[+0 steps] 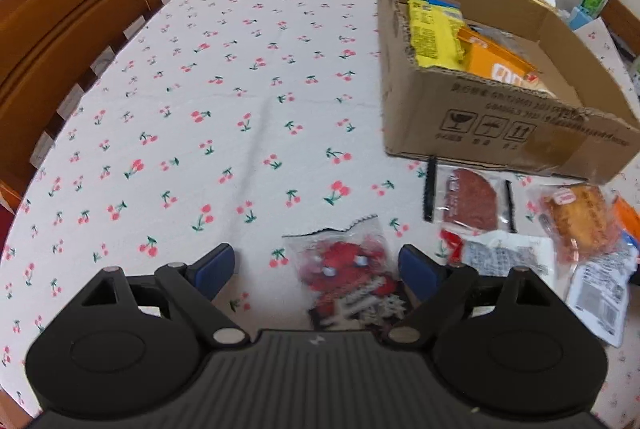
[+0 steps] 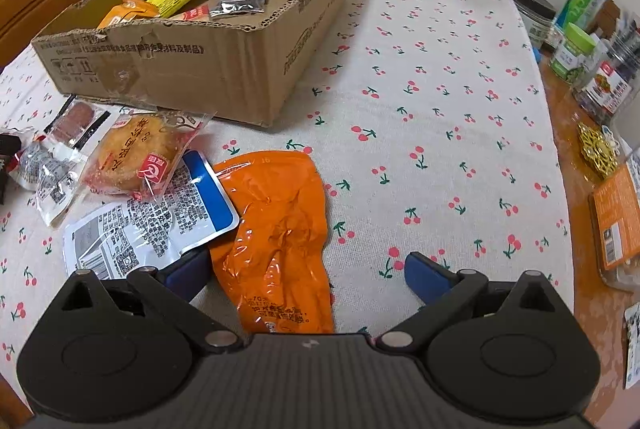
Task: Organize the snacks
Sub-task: 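Move left tool to the red-black snack bag while right tool approaches the orange pouch, then close left tool on the red-black bag while right tool closes on the orange pouch, then carry the orange pouch into the box and open right tool while left tool lifts the red-black bag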
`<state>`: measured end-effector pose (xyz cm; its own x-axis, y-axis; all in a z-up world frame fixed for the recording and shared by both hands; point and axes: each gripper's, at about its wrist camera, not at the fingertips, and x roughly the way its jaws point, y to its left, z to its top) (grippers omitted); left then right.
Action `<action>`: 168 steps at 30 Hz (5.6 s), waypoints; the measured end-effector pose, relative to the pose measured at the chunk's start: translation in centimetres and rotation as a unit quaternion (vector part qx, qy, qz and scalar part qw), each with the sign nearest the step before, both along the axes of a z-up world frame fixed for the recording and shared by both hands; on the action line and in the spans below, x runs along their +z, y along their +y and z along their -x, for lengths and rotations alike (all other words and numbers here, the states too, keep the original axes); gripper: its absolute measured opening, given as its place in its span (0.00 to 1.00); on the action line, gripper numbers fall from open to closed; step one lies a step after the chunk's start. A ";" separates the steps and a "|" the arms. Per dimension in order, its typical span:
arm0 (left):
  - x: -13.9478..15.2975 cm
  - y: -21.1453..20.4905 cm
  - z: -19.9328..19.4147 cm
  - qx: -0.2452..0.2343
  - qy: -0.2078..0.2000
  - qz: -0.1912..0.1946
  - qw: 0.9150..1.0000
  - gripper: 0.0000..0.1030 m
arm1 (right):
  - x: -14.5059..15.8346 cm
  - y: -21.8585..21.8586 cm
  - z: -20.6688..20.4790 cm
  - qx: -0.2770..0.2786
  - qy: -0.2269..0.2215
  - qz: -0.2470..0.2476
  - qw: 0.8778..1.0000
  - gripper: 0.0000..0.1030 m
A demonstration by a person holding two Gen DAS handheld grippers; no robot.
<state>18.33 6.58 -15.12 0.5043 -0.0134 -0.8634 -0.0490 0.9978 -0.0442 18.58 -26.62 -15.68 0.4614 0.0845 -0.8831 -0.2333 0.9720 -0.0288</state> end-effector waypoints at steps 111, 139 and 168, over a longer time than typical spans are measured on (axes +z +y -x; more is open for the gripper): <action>1.6 -2.2 1.5 -0.065 -0.023 -0.004 0.998 0.43 | 2.1 -1.5 1.7 -0.111 -0.039 -0.041 0.992 0.49; 9.4 -3.2 3.9 -0.166 -0.050 0.030 0.984 0.43 | 13.3 2.9 -2.3 0.023 -0.098 -0.064 0.993 0.49; 11.5 -4.3 1.5 -0.197 -0.080 0.039 0.976 0.43 | 11.9 5.8 -8.7 0.006 -0.134 -0.072 0.988 1.00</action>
<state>16.84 2.29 -3.61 0.5743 -0.2961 -0.7632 0.3525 0.9309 -0.0959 27.26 -20.79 -3.78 0.6748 0.2072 -0.7083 -0.2472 0.9678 0.0477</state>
